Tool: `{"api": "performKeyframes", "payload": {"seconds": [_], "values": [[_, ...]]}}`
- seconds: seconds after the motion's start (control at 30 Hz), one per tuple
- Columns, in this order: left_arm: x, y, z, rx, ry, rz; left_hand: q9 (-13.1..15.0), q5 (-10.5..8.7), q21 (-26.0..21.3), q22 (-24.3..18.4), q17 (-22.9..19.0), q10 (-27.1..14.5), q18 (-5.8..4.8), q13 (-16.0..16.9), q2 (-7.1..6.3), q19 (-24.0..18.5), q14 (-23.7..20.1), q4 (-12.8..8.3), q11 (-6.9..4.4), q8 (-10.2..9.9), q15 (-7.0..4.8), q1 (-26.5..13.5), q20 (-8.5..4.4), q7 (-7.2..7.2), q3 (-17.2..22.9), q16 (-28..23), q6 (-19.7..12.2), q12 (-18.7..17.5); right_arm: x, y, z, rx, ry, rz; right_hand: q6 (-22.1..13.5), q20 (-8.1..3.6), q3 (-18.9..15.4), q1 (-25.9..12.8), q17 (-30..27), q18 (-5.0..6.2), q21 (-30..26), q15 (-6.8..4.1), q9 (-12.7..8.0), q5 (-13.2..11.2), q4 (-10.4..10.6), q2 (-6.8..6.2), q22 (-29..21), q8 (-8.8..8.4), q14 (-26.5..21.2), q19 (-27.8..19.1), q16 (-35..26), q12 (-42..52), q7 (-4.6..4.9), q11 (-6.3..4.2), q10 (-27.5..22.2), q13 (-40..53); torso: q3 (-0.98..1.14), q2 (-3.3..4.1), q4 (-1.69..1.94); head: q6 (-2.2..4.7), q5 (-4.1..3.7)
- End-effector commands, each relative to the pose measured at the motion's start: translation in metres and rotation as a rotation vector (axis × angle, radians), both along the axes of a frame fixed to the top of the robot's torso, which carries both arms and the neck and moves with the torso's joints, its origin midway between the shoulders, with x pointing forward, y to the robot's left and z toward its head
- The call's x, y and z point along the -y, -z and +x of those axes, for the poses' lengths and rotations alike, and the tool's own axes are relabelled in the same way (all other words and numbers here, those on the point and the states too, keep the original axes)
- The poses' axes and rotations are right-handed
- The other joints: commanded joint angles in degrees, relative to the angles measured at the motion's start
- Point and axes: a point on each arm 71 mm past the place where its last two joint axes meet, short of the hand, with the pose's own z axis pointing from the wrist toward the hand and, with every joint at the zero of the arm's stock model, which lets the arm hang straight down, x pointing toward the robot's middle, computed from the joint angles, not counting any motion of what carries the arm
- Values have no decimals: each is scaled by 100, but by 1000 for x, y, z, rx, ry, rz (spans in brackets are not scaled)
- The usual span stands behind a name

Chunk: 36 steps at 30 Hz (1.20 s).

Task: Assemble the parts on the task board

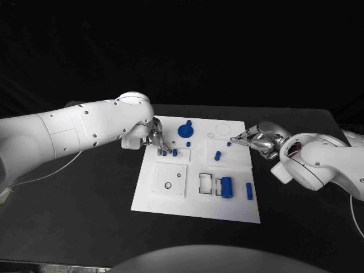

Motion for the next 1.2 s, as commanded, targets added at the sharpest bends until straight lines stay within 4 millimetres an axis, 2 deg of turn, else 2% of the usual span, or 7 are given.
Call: {"api": "performKeyframes", "payload": {"seconds": [0.03, 0.2, 0.37, 0.53, 0.77, 0.97, 1.2], "values": [[-4, -1, 2, 58, -7, 24, 45, -427, 14, 1510, 1510, 607, -43, 1508, -152, 603, 607, 0, 30, 52, -18, -369, -31, 25, -229, 15, 13, -37, 0, 1, 0, -6, -12, -5, 37, 35, -9, -16, 1507, -39, 26, 44, 7, 22, -14, 27, 1507, 19, 587, 600, 24, 1, 117, 47, 595, 1509, 1, -6, 5, 9, 2], [-7, -5, 3, 130, -21, -28, 148, -1508, 14, 1510, 1510, 607, -43, 1508, -1188, 603, 607, 35, 72, 86, 13, -1242, -16, 76, -20, 15, -121, -37, 0, 1, 0, -5, -12, -5, 36, 36, -10, -14, 1507, -39, 26, 45, 7, 26, -18, 28, 1507, 19, 587, 600, 24, 1, 120, 49, 595, 1509, -3, -7, 2, 40, -11], [-9, -12, 6, 249, -45, -155, 150, -1735, 14, 1510, 1510, 607, -43, 1508, -1551, 603, 607, 41, 96, 42, 40, -1454, -6, 110, -132, 15, -274, -37, 0, 1, 1, -4, -9, -6, 36, 36, -10, -14, 1507, -39, 26, 45, 7, 26, -18, 28, 1507, 19, 587, 600, 24, 1, 120, 49, 595, 1509, -5, -4, 4, 59, -28], [-13, -23, 11, 395, -80, -312, 142, -1755, 14, 1510, 1510, 607, -43, 1508, -1501, 603, 607, 36, 110, 21, 65, -1402, 3, 127, -90, 15, -350, -37, 1, 1, 1, -1, -7, -5, 36, 36, -10, -14, 1507, -39, 26, 45, 7, 26, -18, 28, 1507, 19, 587, 600, 24, 1, 120, 49, 595, 1509, 1, -2, 2, 72, -29], [-17, -45, 16, 637, -147, -636, -105, -1329, 14, 1510, 1510, 607, -43, 1508, -794, 603, 607, -11, 136, -33, 105, -305, 53, 158, 382, 15, -477, -37, 2, 0, 1, 17, -7, 18, 35, 37, -10, -13, 1507, -39, 26, 45, 7, 26, -20, 30, 1507, 19, 587, 600, 24, 1, 119, 49, 595, 1509, 3, -1, 1, 108, -19], [-12, -56, 14, 724, -158, -823, -868, -684, 14, 1510, 1510, -2556, -43, -2221, -617, 603, 607, -29, 219, -412, 197, 729, 96, 276, 390, 15, -496, -4585, 1, -2, 2, 48, -18, 51, 39, 37, -7, -9, 1507, -39, 26, 46, 8, 23, -22, 35, 1507, 21, 587, 600, 24, 1, 115, 48, 595, 1509, 1, -3, -9, 125, -1], [-2, -52, 9, 676, -83, -894, -2225, -328, 14, 1510, 1510, -3123, -43, -4570, -737, 603, 607, 23, 542, -1413, 460, 1996, 284, 585, 769, 15, -543, -7004, 1, -5, 2, 83, -29, 72, 46, 38, -5, -4, 1507, -39, 26, 46, 10, 20, -24, 39, 1507, 25, 587, 600, 24, 1, 111, 46, 595, 1509, -4, 1, -4, 116, -12]]}}
